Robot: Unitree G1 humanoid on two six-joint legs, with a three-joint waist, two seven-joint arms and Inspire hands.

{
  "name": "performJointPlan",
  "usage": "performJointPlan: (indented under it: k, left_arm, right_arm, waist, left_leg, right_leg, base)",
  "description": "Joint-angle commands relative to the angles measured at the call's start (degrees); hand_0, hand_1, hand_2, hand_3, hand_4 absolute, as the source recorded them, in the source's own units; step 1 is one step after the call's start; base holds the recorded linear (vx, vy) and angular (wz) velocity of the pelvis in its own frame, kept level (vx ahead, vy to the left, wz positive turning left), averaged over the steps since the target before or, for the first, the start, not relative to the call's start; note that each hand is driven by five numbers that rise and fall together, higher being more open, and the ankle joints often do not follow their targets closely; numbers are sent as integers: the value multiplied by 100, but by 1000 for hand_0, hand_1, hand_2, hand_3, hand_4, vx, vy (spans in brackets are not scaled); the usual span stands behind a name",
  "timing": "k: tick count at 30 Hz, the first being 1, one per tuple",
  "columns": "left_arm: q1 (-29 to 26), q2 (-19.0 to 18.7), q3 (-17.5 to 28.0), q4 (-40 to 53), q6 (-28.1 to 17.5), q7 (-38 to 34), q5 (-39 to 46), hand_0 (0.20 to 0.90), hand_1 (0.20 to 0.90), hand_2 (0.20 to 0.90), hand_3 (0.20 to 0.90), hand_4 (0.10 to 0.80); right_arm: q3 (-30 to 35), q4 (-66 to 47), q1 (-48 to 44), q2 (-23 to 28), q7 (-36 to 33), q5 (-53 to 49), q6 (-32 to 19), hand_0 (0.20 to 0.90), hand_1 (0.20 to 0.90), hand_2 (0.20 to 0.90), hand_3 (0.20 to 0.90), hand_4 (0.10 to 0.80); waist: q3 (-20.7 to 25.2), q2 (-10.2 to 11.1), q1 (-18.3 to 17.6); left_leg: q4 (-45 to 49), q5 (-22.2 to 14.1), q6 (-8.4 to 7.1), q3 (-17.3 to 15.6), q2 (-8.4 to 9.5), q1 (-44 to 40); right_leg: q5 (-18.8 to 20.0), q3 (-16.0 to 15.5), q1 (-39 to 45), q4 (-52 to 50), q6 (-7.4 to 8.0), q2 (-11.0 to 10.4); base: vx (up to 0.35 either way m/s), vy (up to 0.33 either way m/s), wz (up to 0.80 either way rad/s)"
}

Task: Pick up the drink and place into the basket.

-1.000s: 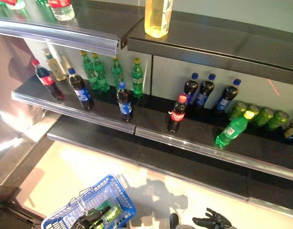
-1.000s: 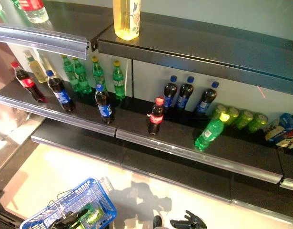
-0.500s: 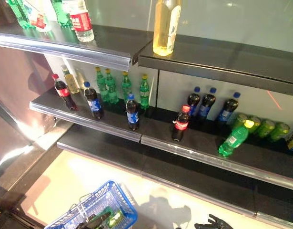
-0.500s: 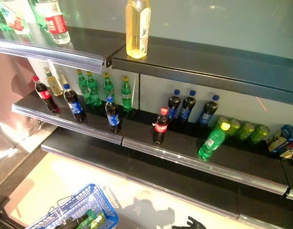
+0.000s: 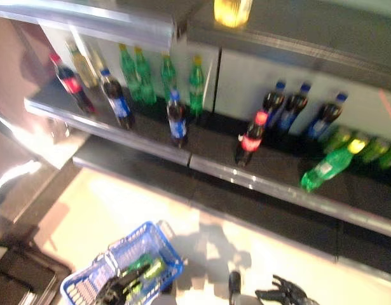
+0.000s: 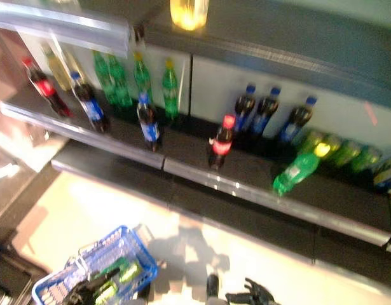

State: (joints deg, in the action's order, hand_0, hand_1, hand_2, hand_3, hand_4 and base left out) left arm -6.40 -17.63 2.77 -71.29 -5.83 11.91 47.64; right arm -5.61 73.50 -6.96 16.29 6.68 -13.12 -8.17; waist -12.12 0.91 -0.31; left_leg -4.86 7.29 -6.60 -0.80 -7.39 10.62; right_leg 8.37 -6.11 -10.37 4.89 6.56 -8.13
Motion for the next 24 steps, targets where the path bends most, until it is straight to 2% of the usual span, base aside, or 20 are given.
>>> performJointPlan:
  k: [1, 5, 7, 10, 13, 18, 19, 24]
  left_arm:
    - [-603, 38, -36, 451, -367, 371, 582, 300, 300, 300, 200, 100]
    - [-884, -27, -183, 390, -432, 321, 1048, 300, 300, 300, 200, 100]
    - [-899, -40, -201, 405, -428, 299, 1070, 300, 300, 300, 200, 100]
    - [-1067, -75, -285, 559, -483, 85, 1168, 300, 300, 300, 200, 100]
    - [-1109, -95, -259, 603, -445, 34, 1321, 300, 300, 300, 200, 100]
    - [-1038, -153, -111, 856, -396, -99, 1554, 300, 300, 300, 200, 100]
    - [-997, -223, -66, 939, -354, -186, 1523, 300, 300, 300, 200, 100]
    - [-834, -327, 48, 1090, -357, -251, 1471, 300, 300, 300, 200, 100]
  right_arm:
    - [-81, -245, -456, 279, -178, -310, -366, 900, 900, 900, 900, 800]
    - [-200, -586, -763, 434, -145, -651, -697, 900, 900, 900, 900, 800]
    - [-229, -650, -808, 449, -116, -687, -766, 900, 900, 900, 900, 800]
    - [-399, -1292, -1219, 421, 3, -907, -1177, 900, 900, 900, 900, 800]
    - [-482, -1823, -1291, 388, -74, -908, -1285, 900, 900, 900, 900, 800]
    - [-734, -2912, -1290, 394, -592, -484, -1478, 900, 900, 900, 900, 800]
    - [-857, -3493, -1251, 427, -807, -426, -1337, 900, 900, 900, 900, 800]
    - [-1005, -4590, -1037, 518, -1352, 205, -1387, 900, 900, 900, 900, 800]
  waist:
    - [-558, 25, 19]
    - [-964, 56, 35]
    - [-1004, 68, 44]
    - [-1129, 180, 148]
    - [-1138, 233, 170]
    - [-1130, 370, 202]
    - [-1099, 463, 218]
    - [-1029, 638, 216]
  left_leg:
    - [-14, -144, 118, -132, -125, -12]
    - [741, -159, 66, 183, -106, 799]
    - [813, -183, 59, 213, -100, 876]
    - [1168, -296, 109, 408, 0, 1342]
    - [1573, -426, 133, 549, 54, 1601]
    - [2254, -713, 148, 641, 77, 1954]
    - [2421, -799, 164, 683, 60, 2038]
    - [2551, -931, 202, 721, 6, 2080]
  right_leg:
    - [-76, -48, 12, -159, 143, -342]
    - [-237, 129, -673, -825, 58, -411]
    - [-240, 139, -725, -836, 60, -422]
    - [-288, 140, -1190, -1213, 95, -487]
    - [-393, 172, -1425, -1563, 99, -539]
    - [-514, 162, -1641, -1924, 134, -601]
    - [-518, 160, -1675, -1983, 149, -597]
    - [-520, 176, -1648, -1990, 194, -532]
  base:
    - [-263, 53, 8]
    - [-250, 40, 3]
    - [-157, 15, 6]
    - [-287, 14, 1]
    - [-151, 13, 1]
    - [-79, -31, 7]
    - [-23, -98, 4]
    - [13, -71, 7]
